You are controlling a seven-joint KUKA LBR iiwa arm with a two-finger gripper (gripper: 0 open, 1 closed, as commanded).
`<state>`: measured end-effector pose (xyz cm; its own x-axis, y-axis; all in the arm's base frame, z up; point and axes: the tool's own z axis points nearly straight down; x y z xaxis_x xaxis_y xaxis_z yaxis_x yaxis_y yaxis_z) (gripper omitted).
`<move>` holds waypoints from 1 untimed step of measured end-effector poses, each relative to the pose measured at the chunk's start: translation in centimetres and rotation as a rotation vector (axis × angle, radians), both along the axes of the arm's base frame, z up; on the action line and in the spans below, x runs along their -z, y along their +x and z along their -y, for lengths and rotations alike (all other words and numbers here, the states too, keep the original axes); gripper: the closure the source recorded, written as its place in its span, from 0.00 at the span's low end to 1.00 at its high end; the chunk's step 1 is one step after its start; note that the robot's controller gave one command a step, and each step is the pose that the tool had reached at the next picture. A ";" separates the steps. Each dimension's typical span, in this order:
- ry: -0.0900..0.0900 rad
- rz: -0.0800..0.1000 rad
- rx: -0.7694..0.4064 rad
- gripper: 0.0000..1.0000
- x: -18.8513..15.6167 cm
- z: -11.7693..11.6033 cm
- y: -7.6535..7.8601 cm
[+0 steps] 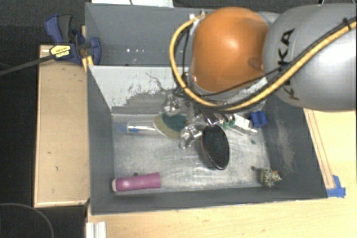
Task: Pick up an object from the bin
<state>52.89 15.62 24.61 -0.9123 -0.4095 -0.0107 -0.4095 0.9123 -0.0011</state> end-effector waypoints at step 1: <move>-0.002 -0.005 -0.016 1.00 1.8 1.1 2.0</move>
Offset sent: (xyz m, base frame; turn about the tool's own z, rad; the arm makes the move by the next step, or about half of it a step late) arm 0.0181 -0.0104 -0.0175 -0.0180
